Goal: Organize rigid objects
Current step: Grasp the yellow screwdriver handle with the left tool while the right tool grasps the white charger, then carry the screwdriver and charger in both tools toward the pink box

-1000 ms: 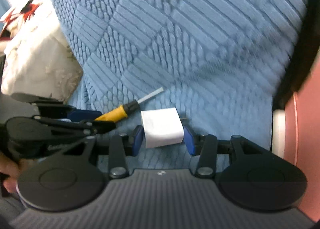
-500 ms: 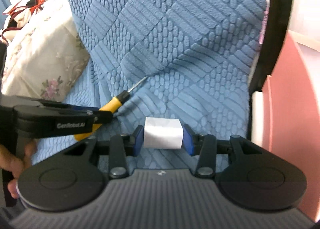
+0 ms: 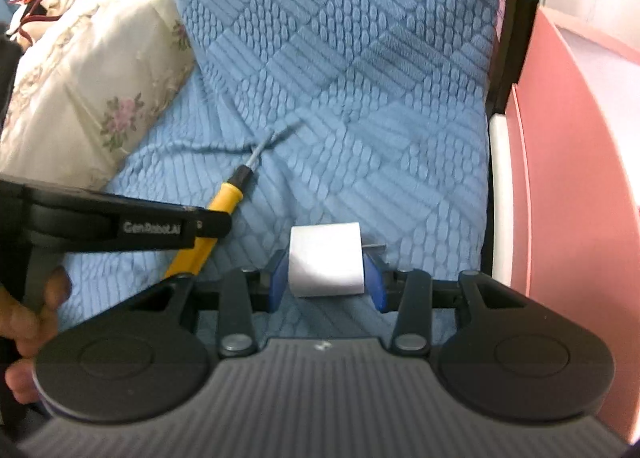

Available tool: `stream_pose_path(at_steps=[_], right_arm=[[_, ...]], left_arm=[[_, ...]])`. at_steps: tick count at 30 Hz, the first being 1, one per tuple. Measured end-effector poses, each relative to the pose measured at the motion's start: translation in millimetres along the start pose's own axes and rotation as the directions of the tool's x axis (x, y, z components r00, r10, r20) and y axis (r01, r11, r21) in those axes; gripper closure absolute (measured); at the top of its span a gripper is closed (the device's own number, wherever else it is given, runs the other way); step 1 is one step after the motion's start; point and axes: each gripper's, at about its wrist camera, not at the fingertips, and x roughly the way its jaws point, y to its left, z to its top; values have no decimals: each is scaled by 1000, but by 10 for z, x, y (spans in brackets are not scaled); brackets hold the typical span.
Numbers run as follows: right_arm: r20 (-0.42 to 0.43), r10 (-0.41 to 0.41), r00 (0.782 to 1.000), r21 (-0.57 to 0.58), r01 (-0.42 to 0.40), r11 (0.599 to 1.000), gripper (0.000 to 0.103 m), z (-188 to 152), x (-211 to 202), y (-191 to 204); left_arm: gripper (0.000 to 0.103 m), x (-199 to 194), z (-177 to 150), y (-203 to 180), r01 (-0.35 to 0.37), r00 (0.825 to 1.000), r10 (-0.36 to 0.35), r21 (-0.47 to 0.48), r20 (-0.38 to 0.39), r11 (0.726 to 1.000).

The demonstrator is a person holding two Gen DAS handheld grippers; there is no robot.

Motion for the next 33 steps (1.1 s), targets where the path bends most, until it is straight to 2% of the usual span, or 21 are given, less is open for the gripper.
stream_pose_path(at_steps=[4, 9, 11, 16, 19, 20, 27, 30, 33], right_arm=[[19, -2, 1000, -4, 2, 1000, 57, -20, 11, 26], [51, -15, 999, -25, 17, 1000, 52, -47, 54, 58], [66, -24, 998, -29, 26, 999, 51, -51, 66, 73], [85, -54, 995, -65, 60, 996, 48, -75, 104, 123], [54, -75, 996, -85, 79, 993, 48, -97, 180, 140], [50, -77, 996, -85, 81, 993, 48, -100, 200, 140], [53, -76, 996, -76, 80, 994, 50, -104, 204, 164], [47, -78, 996, -71, 81, 994, 52, -97, 185, 172], [35, -73, 997, -52, 74, 996, 52, -76, 162, 163]], left_arm=[[77, 6, -14, -12, 4, 1000, -4, 23, 6, 1000], [57, 54, 17, -71, 21, 1000, -22, 62, 7, 998], [55, 62, 10, -112, 15, 1000, -16, 86, 16, 996], [57, 13, -87, -111, 14, 999, -17, 58, 51, 998], [72, 6, -97, -109, -16, 997, 12, 47, 70, 999], [81, 2, -96, -105, -32, 997, 28, 43, 76, 999], [81, 6, -83, -109, -44, 995, 42, 21, 94, 999], [81, 5, -60, -85, -23, 996, 24, -11, 89, 1000], [81, -16, -47, -51, 33, 997, -29, -60, 72, 998]])
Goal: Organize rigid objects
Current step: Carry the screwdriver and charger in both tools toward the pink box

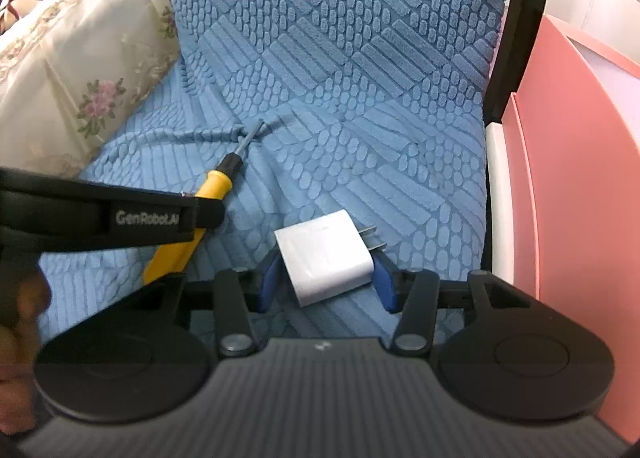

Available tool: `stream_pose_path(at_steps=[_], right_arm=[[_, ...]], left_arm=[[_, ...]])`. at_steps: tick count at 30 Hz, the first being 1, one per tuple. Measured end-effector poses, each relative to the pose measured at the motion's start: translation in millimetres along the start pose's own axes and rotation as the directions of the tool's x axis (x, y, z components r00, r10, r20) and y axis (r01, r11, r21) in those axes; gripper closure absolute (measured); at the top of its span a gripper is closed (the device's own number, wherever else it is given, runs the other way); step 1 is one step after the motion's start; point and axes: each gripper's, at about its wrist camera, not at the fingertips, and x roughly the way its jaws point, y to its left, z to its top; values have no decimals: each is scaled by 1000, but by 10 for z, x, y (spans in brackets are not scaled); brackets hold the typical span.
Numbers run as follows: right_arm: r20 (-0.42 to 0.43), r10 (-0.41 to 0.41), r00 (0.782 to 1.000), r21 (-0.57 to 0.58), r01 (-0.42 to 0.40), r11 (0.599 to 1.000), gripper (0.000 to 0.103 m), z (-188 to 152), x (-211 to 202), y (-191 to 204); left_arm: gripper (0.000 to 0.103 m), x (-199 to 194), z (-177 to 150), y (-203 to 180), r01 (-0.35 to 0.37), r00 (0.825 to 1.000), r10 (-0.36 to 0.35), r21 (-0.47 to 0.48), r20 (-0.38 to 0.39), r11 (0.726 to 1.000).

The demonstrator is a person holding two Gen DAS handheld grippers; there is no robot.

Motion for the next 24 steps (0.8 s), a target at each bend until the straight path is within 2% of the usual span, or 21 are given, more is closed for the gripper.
stream_pose_path(at_steps=[10, 17, 24], right_arm=[[19, 5, 1000, -80, -3, 997, 52, 90, -302, 135], [32, 5, 999, -40, -4, 999, 52, 52, -586, 99], [86, 2, 996, 8, -2, 1000, 52, 101, -990, -24]], left_arm=[[81, -290, -27, -86, 43, 999, -42, -20, 30, 999], [82, -556, -98, -122, 61, 997, -58, -59, 53, 996], [82, -865, -55, -250, 74, 993, -67, -69, 97, 995]])
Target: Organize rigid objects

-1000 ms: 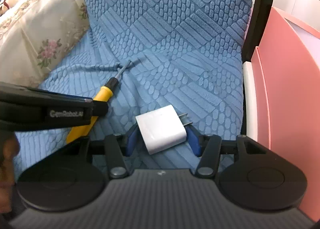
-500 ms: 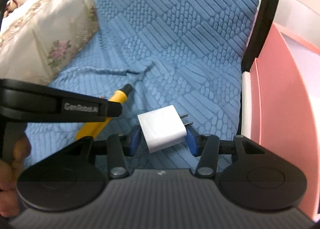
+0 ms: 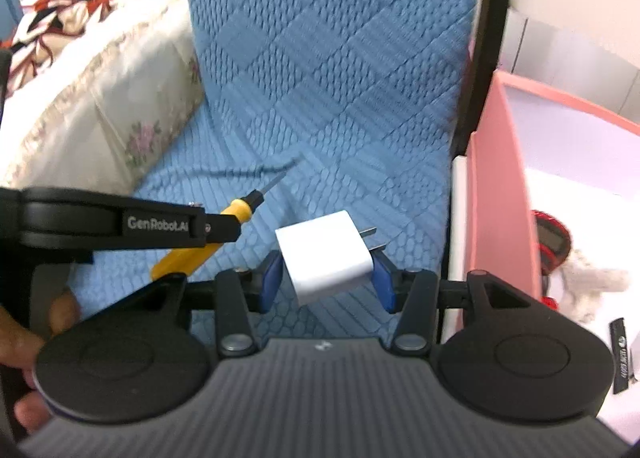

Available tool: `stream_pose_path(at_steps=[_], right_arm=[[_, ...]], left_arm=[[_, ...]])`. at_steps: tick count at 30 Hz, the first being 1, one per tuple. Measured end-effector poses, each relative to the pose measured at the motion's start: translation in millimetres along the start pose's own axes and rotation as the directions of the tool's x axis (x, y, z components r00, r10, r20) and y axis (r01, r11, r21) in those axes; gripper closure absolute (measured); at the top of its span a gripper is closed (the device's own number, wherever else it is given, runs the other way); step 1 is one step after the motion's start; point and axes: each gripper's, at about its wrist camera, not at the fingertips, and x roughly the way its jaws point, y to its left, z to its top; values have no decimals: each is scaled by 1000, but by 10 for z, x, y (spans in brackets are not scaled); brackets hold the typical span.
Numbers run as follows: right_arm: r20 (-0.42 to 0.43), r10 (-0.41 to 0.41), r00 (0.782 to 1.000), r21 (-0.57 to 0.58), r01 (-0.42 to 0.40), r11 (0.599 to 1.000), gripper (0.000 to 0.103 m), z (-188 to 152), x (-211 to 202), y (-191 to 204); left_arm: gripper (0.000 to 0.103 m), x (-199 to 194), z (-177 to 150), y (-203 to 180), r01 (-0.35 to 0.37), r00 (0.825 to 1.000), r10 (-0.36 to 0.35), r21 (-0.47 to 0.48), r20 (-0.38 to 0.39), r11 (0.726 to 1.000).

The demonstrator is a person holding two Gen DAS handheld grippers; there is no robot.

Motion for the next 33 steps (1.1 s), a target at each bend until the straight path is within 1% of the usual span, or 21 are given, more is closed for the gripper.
stream_pose_path(at_steps=[7, 10, 15, 26, 33], right_arm=[[39, -11, 999, 52, 9, 999, 52, 10, -342, -96], [37, -27, 999, 67, 24, 997, 52, -27, -451, -111], [40, -41, 998, 91, 37, 995, 52, -58, -656, -173], [122, -69, 990, 94, 58, 994, 53, 142, -1154, -249], [150, -66, 987, 91, 52, 994, 54, 258, -1320, -340]], left_arm=[[82, -345, -6, -248, 12, 999, -12, 17, 38, 1000], [82, -475, -20, -351, 8, 998, -10, 34, 56, 999], [82, -647, -31, -451, 28, 997, -30, 30, 64, 999], [82, -994, 80, -673, 62, 992, -65, 29, 112, 998], [82, -1151, 175, -919, 94, 985, -99, 43, 142, 995]])
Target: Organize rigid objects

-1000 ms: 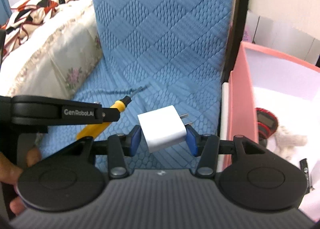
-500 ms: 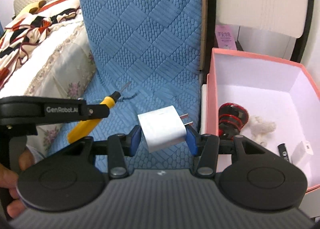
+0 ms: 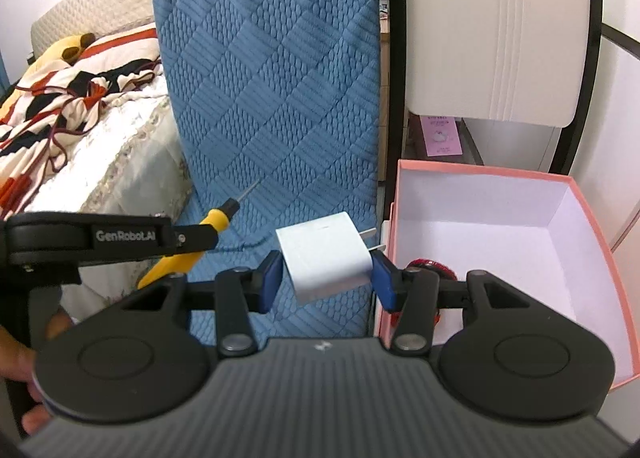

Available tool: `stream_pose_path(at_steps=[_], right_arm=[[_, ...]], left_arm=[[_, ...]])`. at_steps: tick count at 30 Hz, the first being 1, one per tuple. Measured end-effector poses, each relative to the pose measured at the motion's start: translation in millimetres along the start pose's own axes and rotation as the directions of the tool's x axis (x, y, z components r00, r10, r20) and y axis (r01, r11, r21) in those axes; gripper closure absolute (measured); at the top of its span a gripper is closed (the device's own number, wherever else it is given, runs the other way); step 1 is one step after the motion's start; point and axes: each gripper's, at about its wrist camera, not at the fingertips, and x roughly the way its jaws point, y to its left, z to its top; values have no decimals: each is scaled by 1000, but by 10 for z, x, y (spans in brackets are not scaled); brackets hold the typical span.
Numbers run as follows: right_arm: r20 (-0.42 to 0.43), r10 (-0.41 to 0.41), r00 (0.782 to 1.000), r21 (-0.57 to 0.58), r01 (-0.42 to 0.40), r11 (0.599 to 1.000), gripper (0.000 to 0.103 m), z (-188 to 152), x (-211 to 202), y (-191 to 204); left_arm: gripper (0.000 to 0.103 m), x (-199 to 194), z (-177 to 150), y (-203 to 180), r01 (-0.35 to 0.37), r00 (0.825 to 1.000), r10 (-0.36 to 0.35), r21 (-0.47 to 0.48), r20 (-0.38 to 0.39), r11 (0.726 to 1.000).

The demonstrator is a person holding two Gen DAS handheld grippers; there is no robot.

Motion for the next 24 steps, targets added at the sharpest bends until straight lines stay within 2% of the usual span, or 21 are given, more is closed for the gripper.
stream_pose_path(at_steps=[4, 7, 16, 24], right_arm=[[35, -5, 999, -21, 6, 1000, 60, 119, -107, -118], [38, -8, 999, -4, 8, 1000, 73, 179, -112, -288], [-8, 11, 1000, 72, -11, 997, 73, 29, -18, -611], [-52, 59, 997, 70, -55, 996, 73, -195, 128, -387]], left_arm=[[82, 34, 3, -182, 6, 1000, -6, 16, -2, 1000], [82, 82, -19, -283, 4, 1000, -4, 17, -6, 1000], [82, 178, -95, -141, -49, 999, 49, 19, -17, 999], [82, 199, -87, 270, -104, 994, 104, -9, -30, 995]])
